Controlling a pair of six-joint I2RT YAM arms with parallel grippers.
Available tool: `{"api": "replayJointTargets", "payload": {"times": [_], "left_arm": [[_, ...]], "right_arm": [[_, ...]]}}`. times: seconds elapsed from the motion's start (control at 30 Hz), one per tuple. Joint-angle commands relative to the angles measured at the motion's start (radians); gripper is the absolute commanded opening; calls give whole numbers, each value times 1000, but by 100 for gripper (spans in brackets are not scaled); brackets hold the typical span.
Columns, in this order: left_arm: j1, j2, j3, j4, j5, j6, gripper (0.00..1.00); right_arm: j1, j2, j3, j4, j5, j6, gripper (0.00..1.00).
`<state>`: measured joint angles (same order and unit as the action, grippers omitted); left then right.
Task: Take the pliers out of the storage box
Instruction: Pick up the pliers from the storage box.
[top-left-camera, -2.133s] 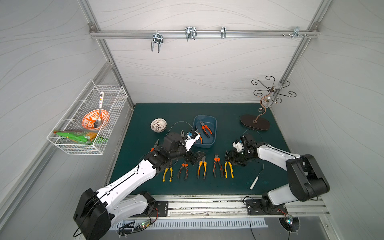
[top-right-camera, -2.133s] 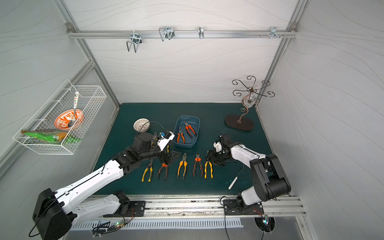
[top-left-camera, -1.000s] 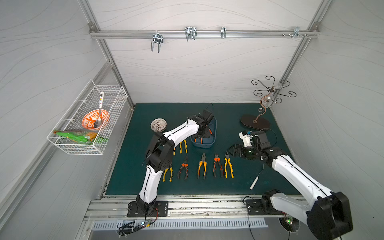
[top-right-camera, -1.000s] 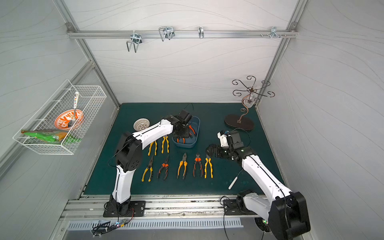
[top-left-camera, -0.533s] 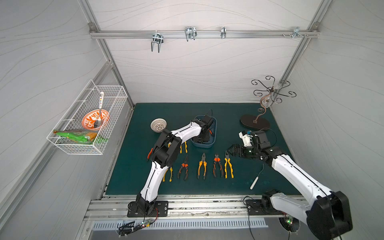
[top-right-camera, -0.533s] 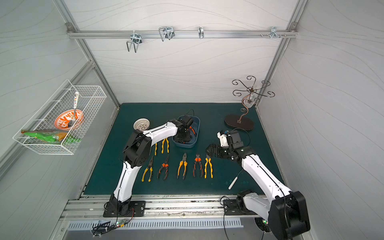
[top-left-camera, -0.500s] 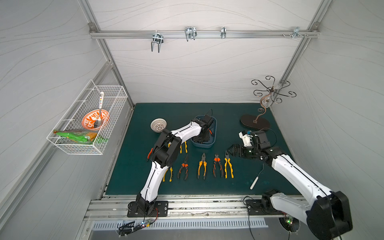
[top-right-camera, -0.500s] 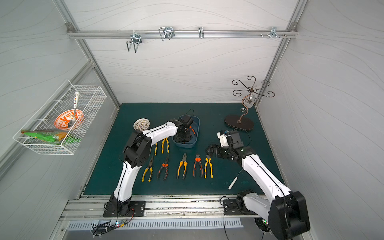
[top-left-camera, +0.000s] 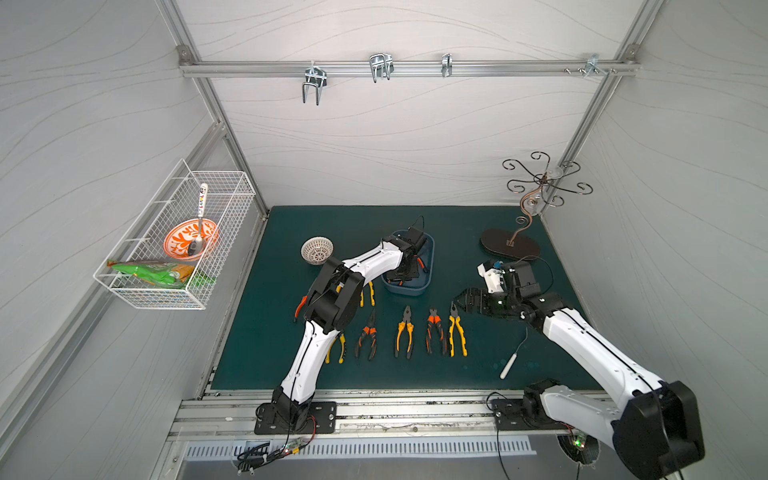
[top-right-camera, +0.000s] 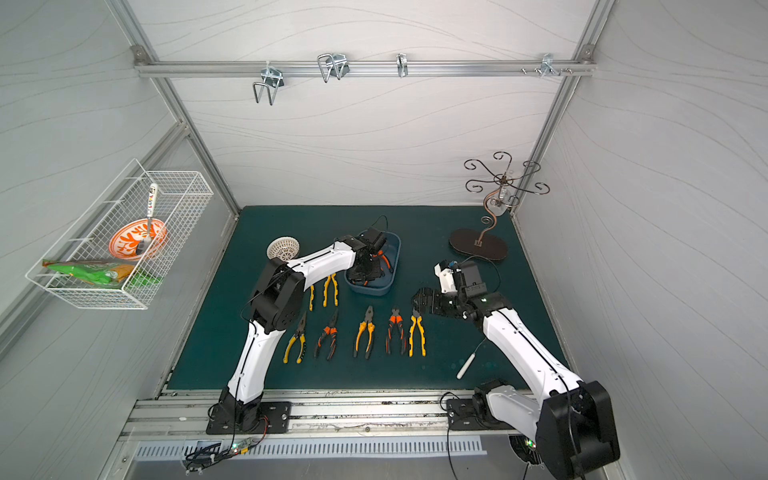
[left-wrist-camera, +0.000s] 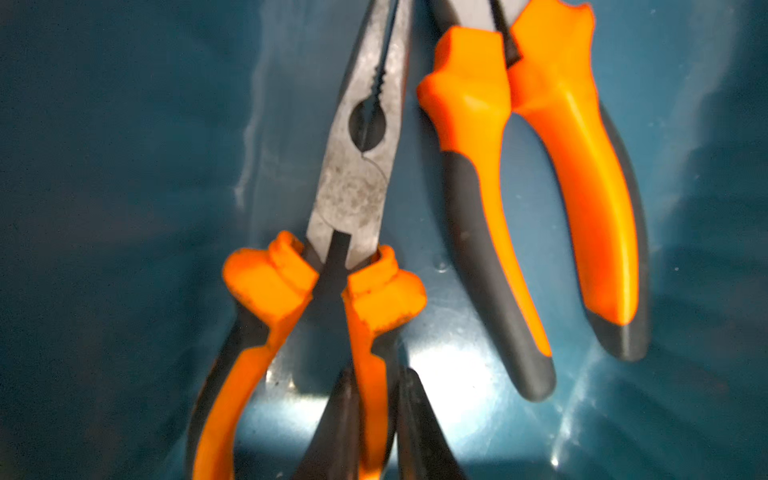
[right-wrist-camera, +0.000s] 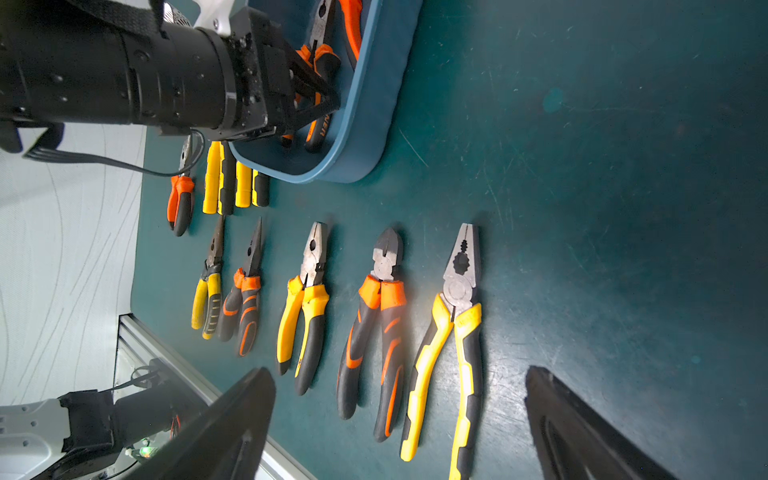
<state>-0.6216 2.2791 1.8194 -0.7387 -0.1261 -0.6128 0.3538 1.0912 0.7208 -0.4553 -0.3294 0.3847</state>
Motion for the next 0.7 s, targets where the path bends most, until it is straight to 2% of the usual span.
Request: {"api": "replayJointTargets", "payload": {"times": [0.0,0.2,0.3,0.37,0.57,0.67], "left_arm": [[3,-107,-6,42,-51,46,0],[1,-254,-65,85,-85,93,0],[1,-326,-113,128,-66,113,0],[-1,-375,-150,161,-34,131,0],[-14,-555,-341,374,185,157,0],[-48,-630,-429,472,217,165,0]], "right_arm": [[-6,-5,28,-8,-6,1,99],[-6,-12,38,3,-18,9,98],[-6,-21,47,15,-27,29,98],[-9,-29,56,29,-48,54,98],[-36,-68,58,185,-189,232,96],[-40,-75,64,281,-216,314,95]]}}
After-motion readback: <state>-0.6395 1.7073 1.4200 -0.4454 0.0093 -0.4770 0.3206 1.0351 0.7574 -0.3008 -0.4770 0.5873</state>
